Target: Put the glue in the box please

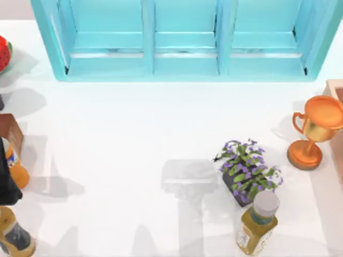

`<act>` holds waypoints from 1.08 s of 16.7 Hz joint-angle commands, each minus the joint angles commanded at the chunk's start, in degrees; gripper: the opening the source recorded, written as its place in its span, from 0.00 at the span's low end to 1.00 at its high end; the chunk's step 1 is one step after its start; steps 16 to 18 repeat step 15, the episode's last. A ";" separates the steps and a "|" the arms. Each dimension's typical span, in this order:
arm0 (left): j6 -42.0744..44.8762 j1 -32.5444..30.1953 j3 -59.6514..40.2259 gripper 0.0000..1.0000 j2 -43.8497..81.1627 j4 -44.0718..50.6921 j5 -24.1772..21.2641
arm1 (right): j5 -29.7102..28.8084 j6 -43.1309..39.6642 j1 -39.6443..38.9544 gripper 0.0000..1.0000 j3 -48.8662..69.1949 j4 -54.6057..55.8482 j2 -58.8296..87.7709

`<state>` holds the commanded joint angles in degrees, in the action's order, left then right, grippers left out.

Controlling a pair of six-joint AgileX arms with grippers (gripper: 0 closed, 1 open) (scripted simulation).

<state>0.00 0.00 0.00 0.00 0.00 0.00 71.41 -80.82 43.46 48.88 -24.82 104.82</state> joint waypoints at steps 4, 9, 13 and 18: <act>0.00 0.00 0.00 1.00 0.00 0.00 0.00 | 0.00 0.00 0.00 0.60 0.00 0.00 0.00; 0.00 0.00 0.00 1.00 0.00 0.00 0.00 | 0.00 0.00 0.00 0.98 0.00 0.00 0.00; 0.00 0.00 0.00 1.00 0.00 0.00 0.00 | 0.00 0.00 0.00 1.00 0.00 0.00 0.00; 0.00 0.00 0.00 1.00 0.00 0.00 0.00 | 0.00 0.00 0.00 1.00 0.00 0.00 0.00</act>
